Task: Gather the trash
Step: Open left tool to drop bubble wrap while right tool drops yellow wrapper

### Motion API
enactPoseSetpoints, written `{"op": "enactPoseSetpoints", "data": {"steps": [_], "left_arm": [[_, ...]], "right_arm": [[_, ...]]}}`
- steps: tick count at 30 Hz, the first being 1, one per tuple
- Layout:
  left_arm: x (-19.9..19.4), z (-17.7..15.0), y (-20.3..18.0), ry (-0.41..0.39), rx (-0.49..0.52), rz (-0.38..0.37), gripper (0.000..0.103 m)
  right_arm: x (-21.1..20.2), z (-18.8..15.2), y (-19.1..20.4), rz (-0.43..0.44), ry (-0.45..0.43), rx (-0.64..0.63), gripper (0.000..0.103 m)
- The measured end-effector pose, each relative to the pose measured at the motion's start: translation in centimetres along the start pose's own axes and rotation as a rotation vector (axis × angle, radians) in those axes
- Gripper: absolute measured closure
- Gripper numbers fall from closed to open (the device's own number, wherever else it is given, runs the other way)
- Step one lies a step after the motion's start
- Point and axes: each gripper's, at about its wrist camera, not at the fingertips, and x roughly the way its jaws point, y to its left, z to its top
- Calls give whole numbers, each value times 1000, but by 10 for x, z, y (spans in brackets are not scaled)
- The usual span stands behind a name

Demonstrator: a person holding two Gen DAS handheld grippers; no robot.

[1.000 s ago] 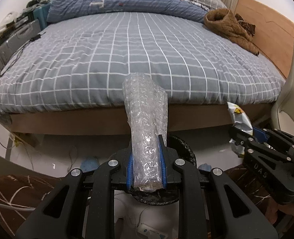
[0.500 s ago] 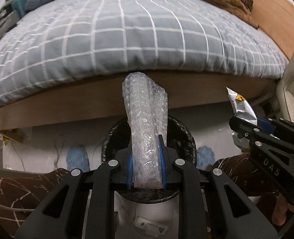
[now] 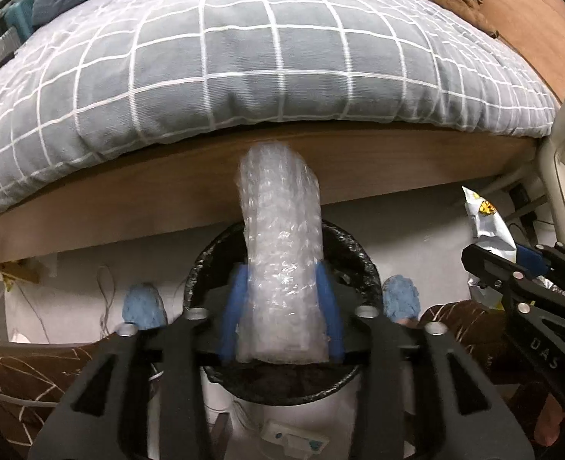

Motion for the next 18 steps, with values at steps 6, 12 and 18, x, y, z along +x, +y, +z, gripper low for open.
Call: {"op": "enactPoseSetpoints", "data": {"steps": [6, 12, 18], "left_arm": [[-8, -1, 22, -24, -28, 24, 24], [-15, -5, 52, -50, -64, 61, 9], [-23, -7, 82, -66, -123, 107, 6]], "right_arm": [[3, 8, 15, 29, -4, -35, 76], [7, 18, 45, 45, -8, -76, 76], [15, 25, 72, 65, -2, -107, 75]]}}
